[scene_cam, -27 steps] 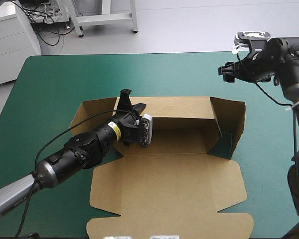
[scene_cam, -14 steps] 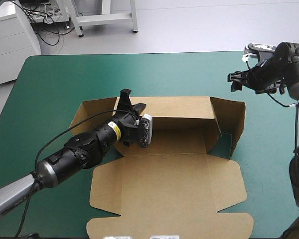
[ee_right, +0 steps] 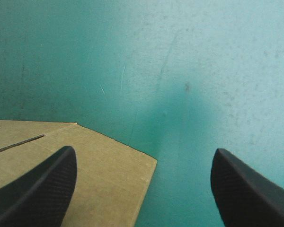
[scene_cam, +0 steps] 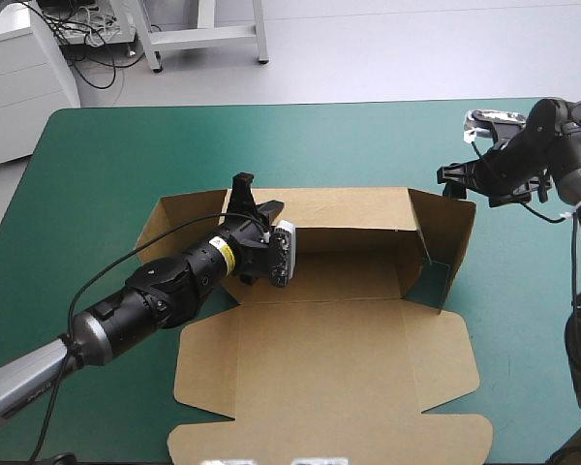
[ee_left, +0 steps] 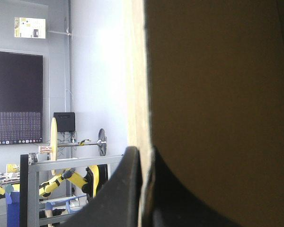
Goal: Fold the box
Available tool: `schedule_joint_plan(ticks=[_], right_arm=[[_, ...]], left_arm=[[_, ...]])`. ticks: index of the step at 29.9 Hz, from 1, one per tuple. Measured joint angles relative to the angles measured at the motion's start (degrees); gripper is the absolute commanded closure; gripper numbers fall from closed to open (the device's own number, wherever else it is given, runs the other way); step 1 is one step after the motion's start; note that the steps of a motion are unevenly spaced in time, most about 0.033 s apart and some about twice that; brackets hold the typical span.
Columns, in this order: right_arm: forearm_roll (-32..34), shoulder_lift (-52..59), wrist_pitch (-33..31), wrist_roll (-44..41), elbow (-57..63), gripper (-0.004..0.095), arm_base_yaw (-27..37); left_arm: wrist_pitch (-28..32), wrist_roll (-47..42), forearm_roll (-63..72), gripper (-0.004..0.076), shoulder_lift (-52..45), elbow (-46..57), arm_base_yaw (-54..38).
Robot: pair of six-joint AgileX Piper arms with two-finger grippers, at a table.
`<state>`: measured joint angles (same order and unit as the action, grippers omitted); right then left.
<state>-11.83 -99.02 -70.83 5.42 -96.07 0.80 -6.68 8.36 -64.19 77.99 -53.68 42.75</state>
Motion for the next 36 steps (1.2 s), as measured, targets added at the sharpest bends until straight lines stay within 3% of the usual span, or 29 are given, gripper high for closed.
schedule_joint_plan(ticks=[18, 32, 36], right_arm=[[-3.7, 7.5, 0.1, 4.4, 9.6, 0.0188, 0.0], [-11.3, 14.3, 0.2, 18.9, 18.8, 0.0188, 0.0], [-16.4, 14.8, 0.2, 22.9, 18.8, 0.0188, 0.0]], left_arm=[[-0.2, -0.2, 0.0, 0.0756, 0.0, 0.0, 0.0], [-0.2, -0.4, 0.0, 0.0756, 0.0, 0.0, 0.0], [-0.2, -0.4, 0.0, 0.0756, 0.0, 0.0, 0.0]])
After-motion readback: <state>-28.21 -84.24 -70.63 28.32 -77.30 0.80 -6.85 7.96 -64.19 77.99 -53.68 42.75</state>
